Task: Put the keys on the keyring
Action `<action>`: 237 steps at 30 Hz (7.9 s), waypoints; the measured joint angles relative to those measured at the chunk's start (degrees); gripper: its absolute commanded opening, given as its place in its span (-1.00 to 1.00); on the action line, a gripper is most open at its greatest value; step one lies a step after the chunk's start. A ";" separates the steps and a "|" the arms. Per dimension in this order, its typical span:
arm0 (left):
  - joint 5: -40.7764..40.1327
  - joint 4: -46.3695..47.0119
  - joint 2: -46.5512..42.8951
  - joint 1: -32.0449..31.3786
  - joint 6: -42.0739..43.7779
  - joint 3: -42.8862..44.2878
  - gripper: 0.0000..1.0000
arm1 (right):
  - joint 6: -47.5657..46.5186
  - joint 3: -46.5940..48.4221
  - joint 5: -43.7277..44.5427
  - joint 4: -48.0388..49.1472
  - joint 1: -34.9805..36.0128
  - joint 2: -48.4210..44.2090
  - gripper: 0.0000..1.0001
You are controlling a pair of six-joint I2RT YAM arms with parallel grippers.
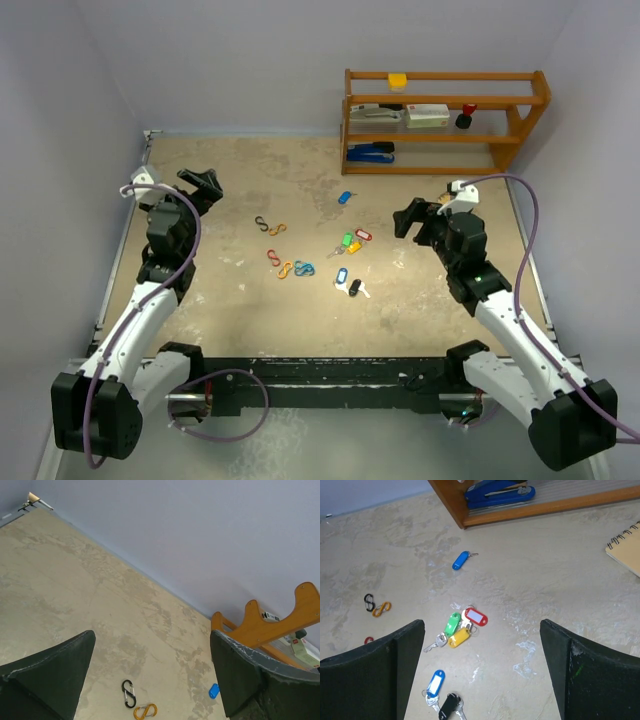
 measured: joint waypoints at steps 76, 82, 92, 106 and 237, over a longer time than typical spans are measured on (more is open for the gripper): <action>-7.74 -20.76 22.93 -11.58 0.66 11.52 0.68 | -5.53 16.63 -1.40 -6.93 16.46 36.76 0.40; -15.21 -22.16 27.50 -14.86 -4.42 11.52 0.71 | -5.46 16.63 -1.33 -6.91 16.46 35.26 0.42; -22.34 -21.90 42.42 -20.55 -10.73 19.65 0.71 | -5.27 15.04 -0.39 -6.93 16.46 29.42 0.44; -23.43 -22.75 49.83 -20.70 -13.60 23.21 0.61 | -4.70 12.70 1.55 -7.82 16.46 25.53 0.46; -17.64 -25.24 30.05 -21.40 1.36 23.54 -1.00 | 11.96 0.72 -2.16 -5.90 24.28 30.86 -0.01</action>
